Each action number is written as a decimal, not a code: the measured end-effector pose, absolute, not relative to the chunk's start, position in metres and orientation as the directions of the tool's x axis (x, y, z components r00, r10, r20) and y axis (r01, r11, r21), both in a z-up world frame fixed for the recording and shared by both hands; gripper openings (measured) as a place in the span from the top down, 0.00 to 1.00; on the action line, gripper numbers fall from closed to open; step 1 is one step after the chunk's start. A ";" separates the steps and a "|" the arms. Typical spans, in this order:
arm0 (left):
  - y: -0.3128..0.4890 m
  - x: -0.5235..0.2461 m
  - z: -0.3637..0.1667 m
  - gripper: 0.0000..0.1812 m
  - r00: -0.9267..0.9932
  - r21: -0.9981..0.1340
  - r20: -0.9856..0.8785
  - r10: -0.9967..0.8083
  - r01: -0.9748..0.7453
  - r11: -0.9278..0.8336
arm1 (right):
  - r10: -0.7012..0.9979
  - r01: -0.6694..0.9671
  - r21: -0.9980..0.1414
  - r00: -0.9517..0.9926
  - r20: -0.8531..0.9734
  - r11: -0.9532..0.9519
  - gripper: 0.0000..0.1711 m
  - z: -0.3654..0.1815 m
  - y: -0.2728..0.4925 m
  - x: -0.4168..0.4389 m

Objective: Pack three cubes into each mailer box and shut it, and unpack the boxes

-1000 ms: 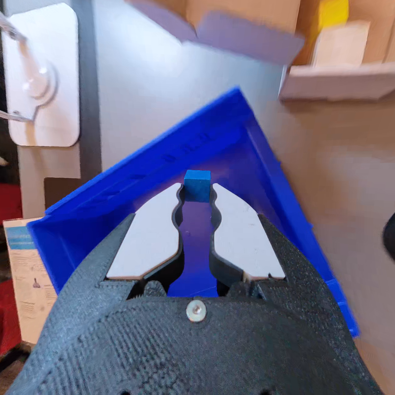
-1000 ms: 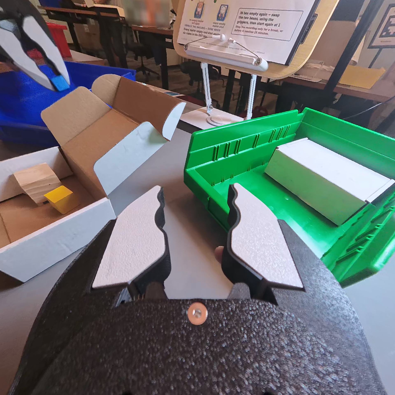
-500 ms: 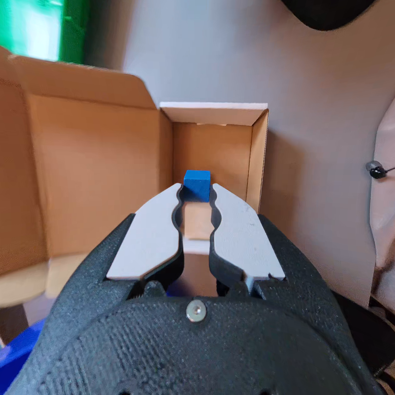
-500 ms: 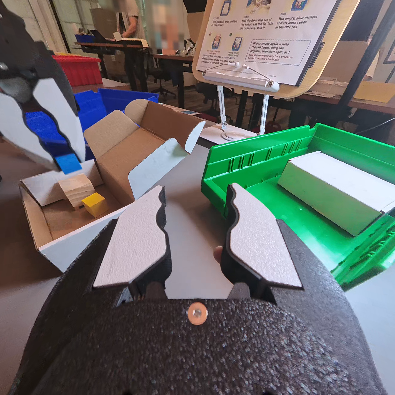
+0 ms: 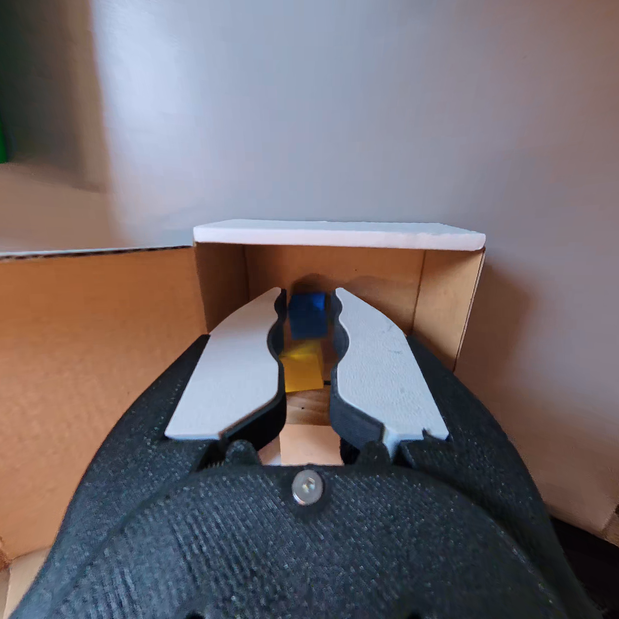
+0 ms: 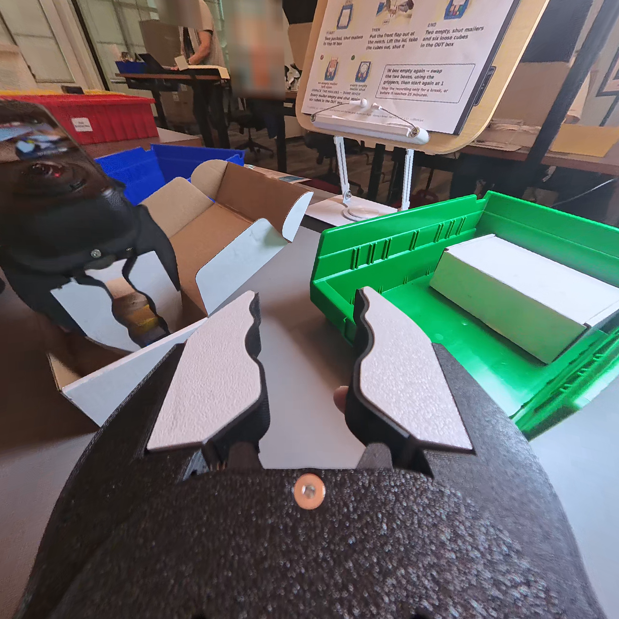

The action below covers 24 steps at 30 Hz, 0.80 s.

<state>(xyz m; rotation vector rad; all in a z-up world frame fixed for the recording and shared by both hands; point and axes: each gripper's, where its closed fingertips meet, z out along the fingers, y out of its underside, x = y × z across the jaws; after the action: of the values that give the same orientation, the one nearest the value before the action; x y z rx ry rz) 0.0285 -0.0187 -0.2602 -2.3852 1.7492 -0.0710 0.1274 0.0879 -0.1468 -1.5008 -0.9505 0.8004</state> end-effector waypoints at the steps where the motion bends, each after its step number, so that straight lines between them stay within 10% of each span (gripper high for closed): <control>1: -0.019 0.028 -0.263 0.85 0.298 -0.165 -0.086 -0.951 -0.945 -0.281 | 0.896 0.129 -0.991 0.443 0.016 -0.046 0.69 -0.146 0.088 0.128; 7: -0.019 0.026 -0.255 0.77 0.295 -0.201 -0.138 -0.945 -0.943 -0.265 | 0.898 0.129 -0.990 0.440 0.011 -0.051 0.69 -0.147 0.088 0.128; 11: -0.010 0.021 -0.199 0.77 0.408 -0.441 -0.149 -0.901 -0.843 -0.309 | 0.906 0.137 -0.988 0.424 -0.003 -0.068 0.69 -0.150 0.085 0.125; 17: 0.012 -0.062 -0.101 0.79 0.753 -0.859 -0.104 -0.650 -0.398 -0.323 | 0.934 0.132 -0.978 0.342 -0.105 -0.159 0.70 -0.156 0.070 0.111; 24: -0.004 -0.131 -0.138 0.81 0.857 -0.903 0.254 -0.447 0.044 -0.427 | 0.904 0.127 -0.912 0.243 -0.353 -0.390 0.72 -0.164 0.050 0.080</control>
<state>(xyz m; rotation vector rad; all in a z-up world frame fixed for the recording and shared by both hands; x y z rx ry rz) -0.1312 -0.0040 -0.1379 -1.9442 0.2978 -0.5663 0.0803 0.0504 -0.1645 -1.7160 -0.9601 1.2244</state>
